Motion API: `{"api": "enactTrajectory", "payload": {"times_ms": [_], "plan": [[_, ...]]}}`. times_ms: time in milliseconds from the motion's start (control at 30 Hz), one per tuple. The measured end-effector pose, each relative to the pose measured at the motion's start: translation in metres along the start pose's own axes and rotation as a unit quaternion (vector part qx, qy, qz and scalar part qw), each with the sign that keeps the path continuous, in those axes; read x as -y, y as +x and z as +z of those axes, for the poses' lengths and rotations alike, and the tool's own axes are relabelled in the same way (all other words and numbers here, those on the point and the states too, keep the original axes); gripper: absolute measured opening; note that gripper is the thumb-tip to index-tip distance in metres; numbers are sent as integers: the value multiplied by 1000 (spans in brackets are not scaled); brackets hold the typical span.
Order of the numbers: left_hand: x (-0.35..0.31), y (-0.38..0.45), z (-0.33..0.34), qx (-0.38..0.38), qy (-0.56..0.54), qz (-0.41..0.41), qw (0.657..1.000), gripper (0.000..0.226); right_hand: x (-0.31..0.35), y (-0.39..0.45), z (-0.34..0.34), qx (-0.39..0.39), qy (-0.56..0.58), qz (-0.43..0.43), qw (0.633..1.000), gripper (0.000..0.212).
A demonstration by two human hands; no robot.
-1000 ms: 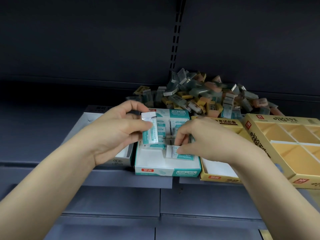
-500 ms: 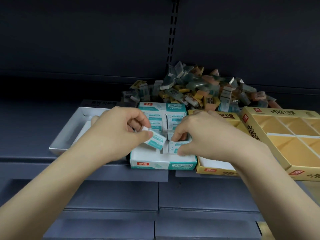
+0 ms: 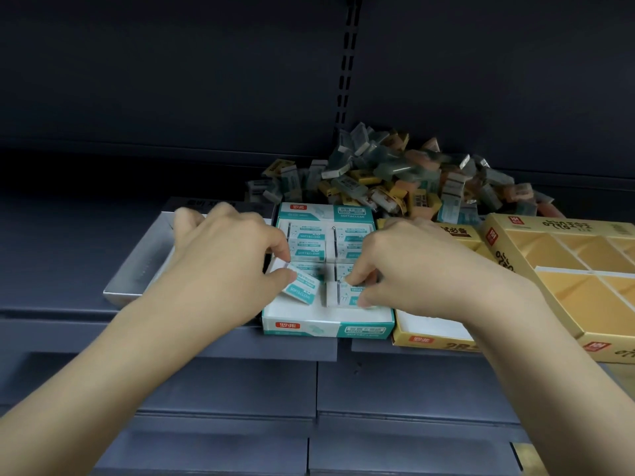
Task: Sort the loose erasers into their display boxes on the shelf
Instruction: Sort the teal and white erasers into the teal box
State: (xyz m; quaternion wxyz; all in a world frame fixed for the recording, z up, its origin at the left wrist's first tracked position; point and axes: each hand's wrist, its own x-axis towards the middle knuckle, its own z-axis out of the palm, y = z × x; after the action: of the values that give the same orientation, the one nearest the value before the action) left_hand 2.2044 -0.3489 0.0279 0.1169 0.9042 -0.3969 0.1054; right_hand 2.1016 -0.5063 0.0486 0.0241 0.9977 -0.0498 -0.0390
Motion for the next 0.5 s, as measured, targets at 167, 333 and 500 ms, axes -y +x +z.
{"api": "enactTrajectory", "payload": {"times_ms": [167,333,500], "plan": [[-1,1,5,29,13,12,999,20,1,-3,2,1,10,-6,1000,27],[0,-4,14,23,10,16,1000,11,-4,-7,2,-14,50,12,999,24],[-1,0,10,45,-23,47,998,36,-5,-9,2,-20,58,19,998,17]]}}
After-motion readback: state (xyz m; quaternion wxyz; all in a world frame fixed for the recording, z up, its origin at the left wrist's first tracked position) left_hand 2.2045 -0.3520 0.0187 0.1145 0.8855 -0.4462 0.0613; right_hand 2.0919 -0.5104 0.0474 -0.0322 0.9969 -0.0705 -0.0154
